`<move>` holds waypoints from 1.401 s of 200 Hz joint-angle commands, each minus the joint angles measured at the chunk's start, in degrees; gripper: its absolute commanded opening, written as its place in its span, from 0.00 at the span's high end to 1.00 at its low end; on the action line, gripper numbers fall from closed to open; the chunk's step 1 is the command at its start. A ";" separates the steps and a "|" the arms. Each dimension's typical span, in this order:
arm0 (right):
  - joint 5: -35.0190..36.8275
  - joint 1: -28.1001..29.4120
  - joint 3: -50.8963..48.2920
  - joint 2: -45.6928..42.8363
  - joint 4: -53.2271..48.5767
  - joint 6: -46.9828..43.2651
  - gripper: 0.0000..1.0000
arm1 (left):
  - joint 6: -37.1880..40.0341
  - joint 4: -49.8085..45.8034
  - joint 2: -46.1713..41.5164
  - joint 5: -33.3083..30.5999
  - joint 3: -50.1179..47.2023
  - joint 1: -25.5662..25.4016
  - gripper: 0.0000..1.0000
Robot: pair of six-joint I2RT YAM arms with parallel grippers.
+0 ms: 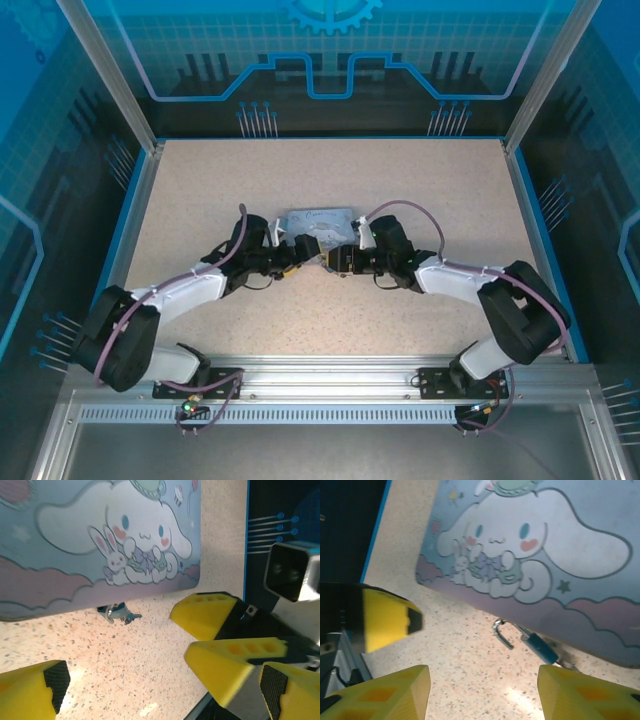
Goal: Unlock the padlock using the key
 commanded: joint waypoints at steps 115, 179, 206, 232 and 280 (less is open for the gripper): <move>4.08 -0.51 9.51 9.71 0.38 1.06 0.41 | 5.42 -4.97 6.38 -3.48 7.19 6.23 0.01; 3.94 -0.63 3.64 3.51 0.76 0.79 0.41 | 5.99 -2.88 11.53 -3.15 10.16 6.40 0.01; 4.90 -0.78 1.25 -0.61 -0.97 -0.03 0.41 | 6.34 -2.41 12.74 -3.01 11.20 6.92 0.01; 5.43 -0.90 0.17 -3.27 -2.84 -1.03 0.41 | 6.51 -2.68 13.28 -2.65 12.20 7.37 0.01; 5.77 -1.35 -1.66 -5.98 -4.05 -1.31 0.41 | 8.15 -5.40 9.52 -3.84 10.83 7.76 0.01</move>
